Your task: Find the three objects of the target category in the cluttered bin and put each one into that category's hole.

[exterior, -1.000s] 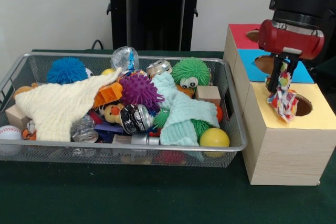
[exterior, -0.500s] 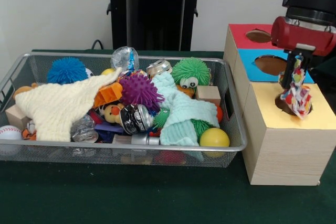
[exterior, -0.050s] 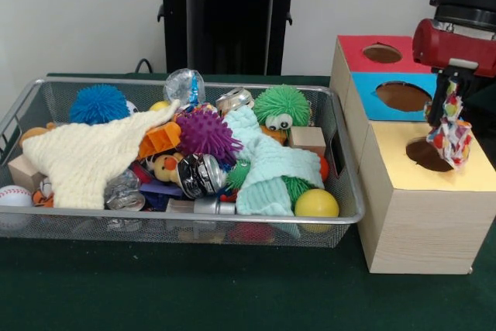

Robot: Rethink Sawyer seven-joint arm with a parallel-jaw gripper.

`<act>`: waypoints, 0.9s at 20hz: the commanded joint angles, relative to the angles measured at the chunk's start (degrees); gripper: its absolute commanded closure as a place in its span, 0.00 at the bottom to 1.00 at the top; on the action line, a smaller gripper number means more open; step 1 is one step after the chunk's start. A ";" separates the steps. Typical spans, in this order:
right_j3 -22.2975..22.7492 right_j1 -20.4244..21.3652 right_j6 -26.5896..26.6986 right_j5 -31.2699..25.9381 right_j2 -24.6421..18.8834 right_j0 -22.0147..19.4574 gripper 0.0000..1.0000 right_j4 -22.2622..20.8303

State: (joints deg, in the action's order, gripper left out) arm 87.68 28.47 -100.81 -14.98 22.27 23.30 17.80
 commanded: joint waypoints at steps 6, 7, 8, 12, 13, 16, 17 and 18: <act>4.29 -6.67 -13.01 -3.45 -2.43 -1.50 1.00 0.95; 4.24 -6.97 -12.90 -3.30 -2.52 -1.57 1.00 0.92; 4.26 -7.14 -12.76 -2.94 -2.59 -1.61 1.00 0.84; 4.57 -7.60 -12.62 -1.70 -3.01 -1.97 1.00 0.69; 4.56 -7.67 -12.74 -1.86 -2.98 -1.96 1.00 0.78; 4.48 -7.84 -12.97 -1.63 -3.03 -1.92 1.00 0.96; 4.46 -7.82 -12.93 -1.63 -3.08 -1.96 1.00 0.95; 4.47 -7.77 -12.90 -1.69 -3.10 -1.95 1.00 0.93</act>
State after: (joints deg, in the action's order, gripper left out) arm 87.57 26.83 -100.81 -14.93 22.49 23.30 17.88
